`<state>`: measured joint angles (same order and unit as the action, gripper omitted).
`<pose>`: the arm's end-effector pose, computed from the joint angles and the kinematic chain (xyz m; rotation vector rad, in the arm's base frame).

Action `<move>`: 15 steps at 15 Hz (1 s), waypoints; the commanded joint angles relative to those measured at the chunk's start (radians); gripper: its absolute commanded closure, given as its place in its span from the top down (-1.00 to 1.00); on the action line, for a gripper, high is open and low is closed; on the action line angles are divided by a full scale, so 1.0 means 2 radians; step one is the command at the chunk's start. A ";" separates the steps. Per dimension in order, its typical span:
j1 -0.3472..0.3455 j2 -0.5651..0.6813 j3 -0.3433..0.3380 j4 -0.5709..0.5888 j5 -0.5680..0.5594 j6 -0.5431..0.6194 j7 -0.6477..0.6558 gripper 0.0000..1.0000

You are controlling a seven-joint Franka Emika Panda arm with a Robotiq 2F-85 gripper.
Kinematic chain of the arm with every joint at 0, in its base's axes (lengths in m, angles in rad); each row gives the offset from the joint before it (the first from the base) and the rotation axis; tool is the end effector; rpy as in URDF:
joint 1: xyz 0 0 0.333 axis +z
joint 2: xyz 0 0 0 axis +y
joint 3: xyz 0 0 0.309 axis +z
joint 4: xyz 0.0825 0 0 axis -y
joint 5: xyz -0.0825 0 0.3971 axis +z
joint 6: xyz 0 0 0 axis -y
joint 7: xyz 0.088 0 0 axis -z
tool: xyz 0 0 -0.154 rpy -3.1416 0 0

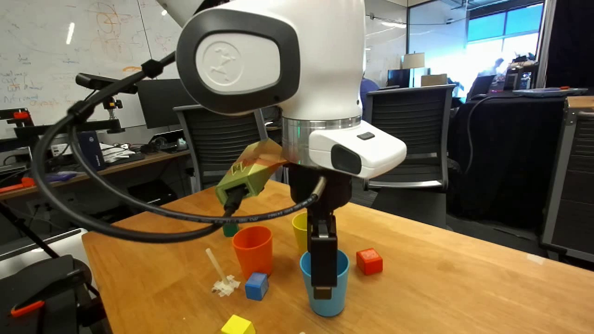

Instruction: Stack up the cups

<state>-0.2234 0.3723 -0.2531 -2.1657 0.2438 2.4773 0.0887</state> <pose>0.5007 -0.2589 0.1584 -2.8683 1.1227 0.0459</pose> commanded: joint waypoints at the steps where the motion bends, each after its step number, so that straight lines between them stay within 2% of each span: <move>1: -0.019 0.020 0.021 0.016 0.016 0.026 -0.011 1.00; 8: -0.027 0.042 0.040 0.026 0.021 0.035 -0.015 1.00; 9: -0.029 0.043 0.044 0.028 0.025 0.030 -0.016 0.50; 10: -0.031 0.044 0.046 0.030 0.029 0.028 -0.016 0.48; 15: -0.038 0.048 0.052 0.037 0.044 0.029 -0.014 -0.30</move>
<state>-0.2664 0.4574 -0.1770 -2.1224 0.2950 2.5406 0.0868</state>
